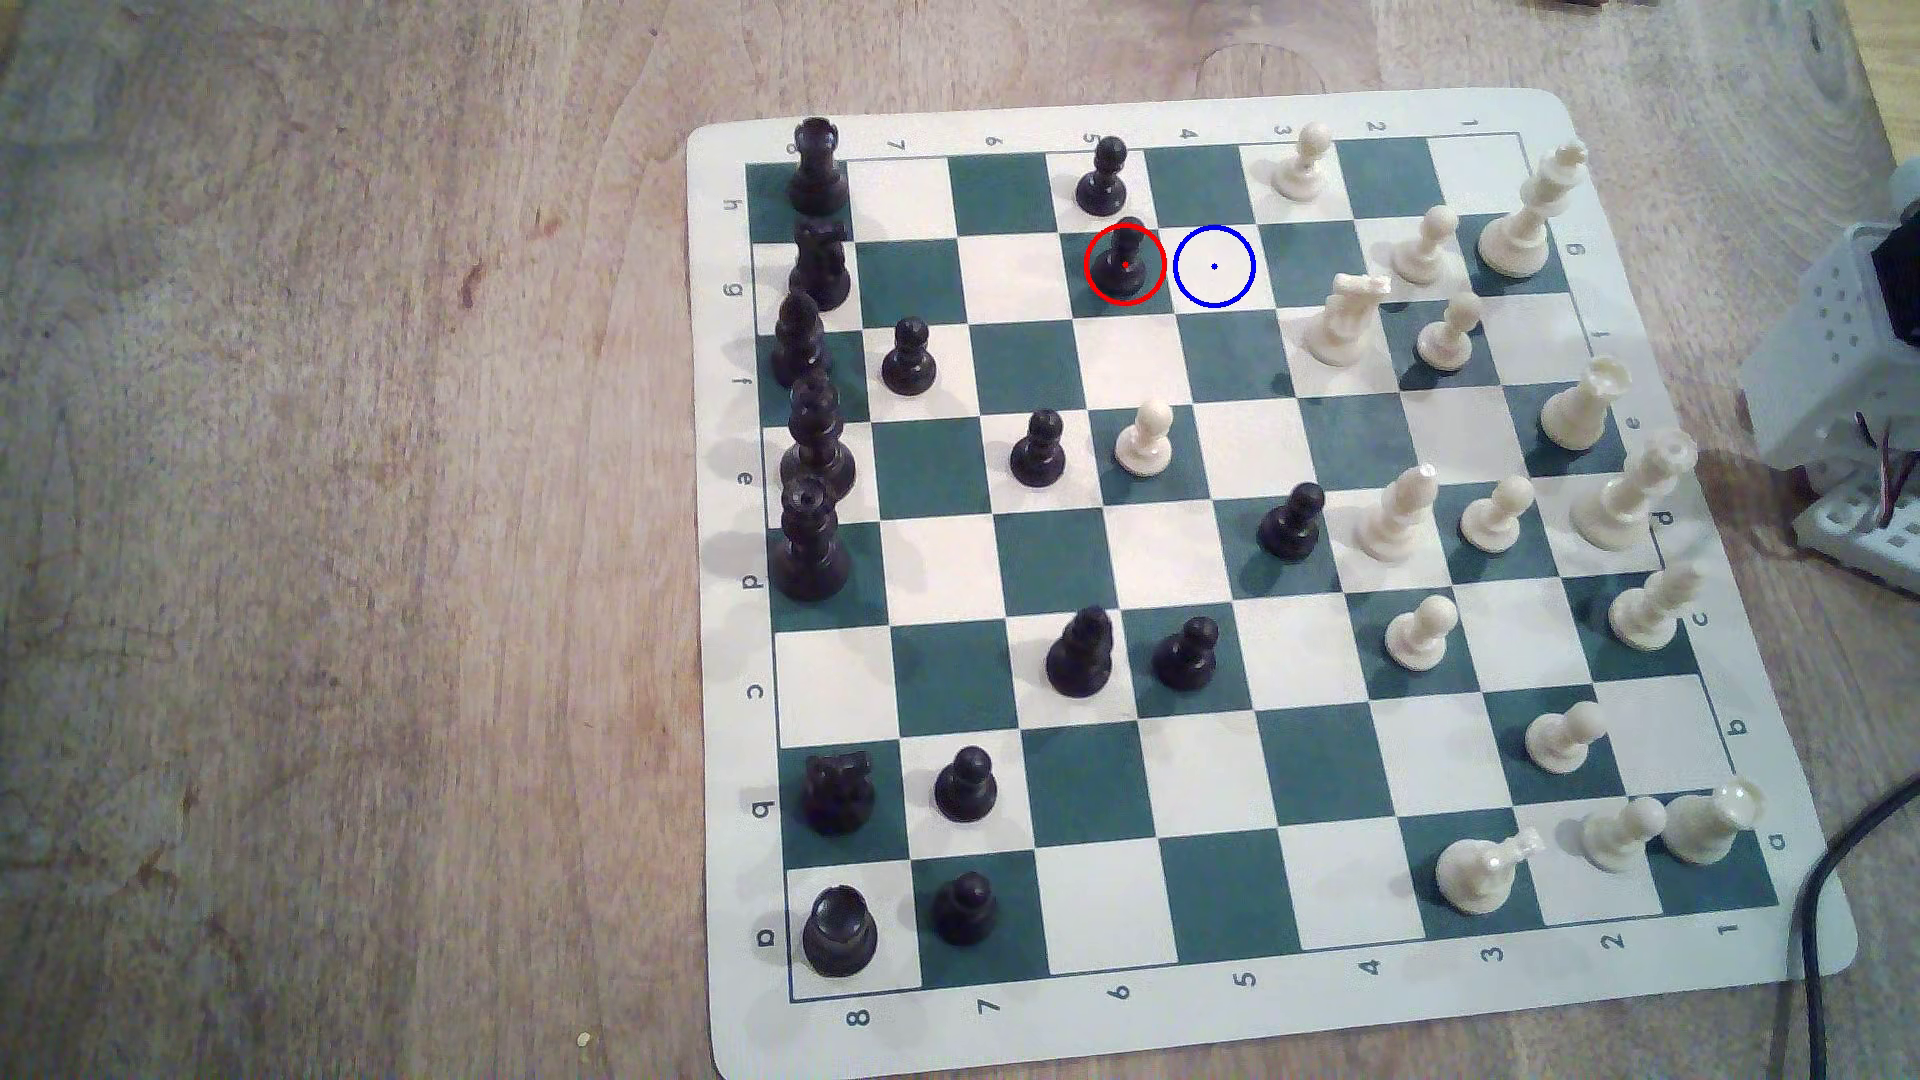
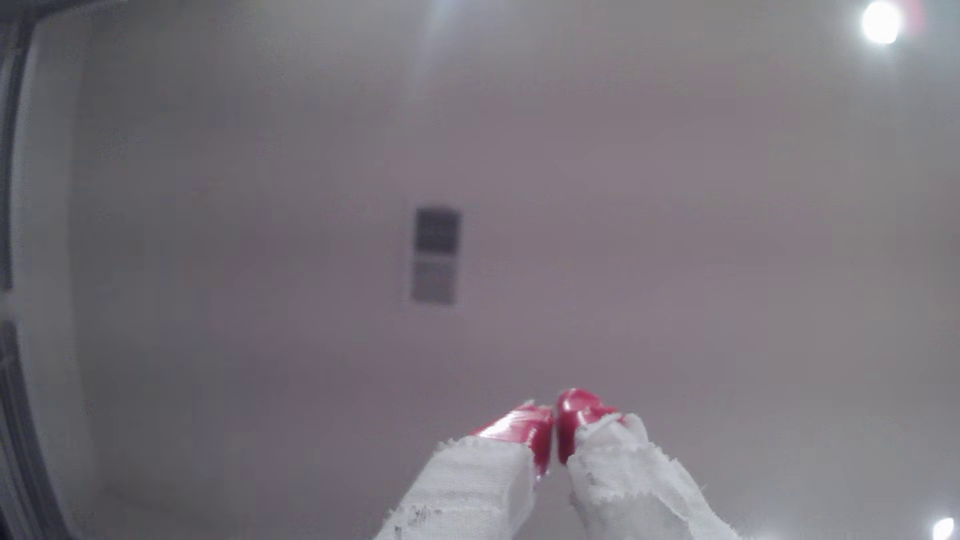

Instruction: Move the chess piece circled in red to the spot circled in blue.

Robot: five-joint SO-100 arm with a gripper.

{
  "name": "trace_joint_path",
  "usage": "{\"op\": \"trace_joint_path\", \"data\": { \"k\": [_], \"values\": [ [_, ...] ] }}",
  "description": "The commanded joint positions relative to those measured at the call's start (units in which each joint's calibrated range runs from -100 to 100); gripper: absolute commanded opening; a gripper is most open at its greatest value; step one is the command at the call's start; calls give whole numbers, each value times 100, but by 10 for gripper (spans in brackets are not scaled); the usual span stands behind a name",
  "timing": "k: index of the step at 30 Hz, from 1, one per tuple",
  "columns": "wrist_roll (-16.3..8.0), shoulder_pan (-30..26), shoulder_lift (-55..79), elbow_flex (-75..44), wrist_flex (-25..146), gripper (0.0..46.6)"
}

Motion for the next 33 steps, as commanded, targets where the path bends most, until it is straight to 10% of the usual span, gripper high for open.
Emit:
{"op": "trace_joint_path", "data": {
  "k": [1, 18, 33],
  "values": [
    [24, -62, -20, -1012, 1401, 2],
    [-166, 64, 125, -2236, 7347, 2],
    [-669, 462, 3495, -3097, 9256, 2]
  ]
}}
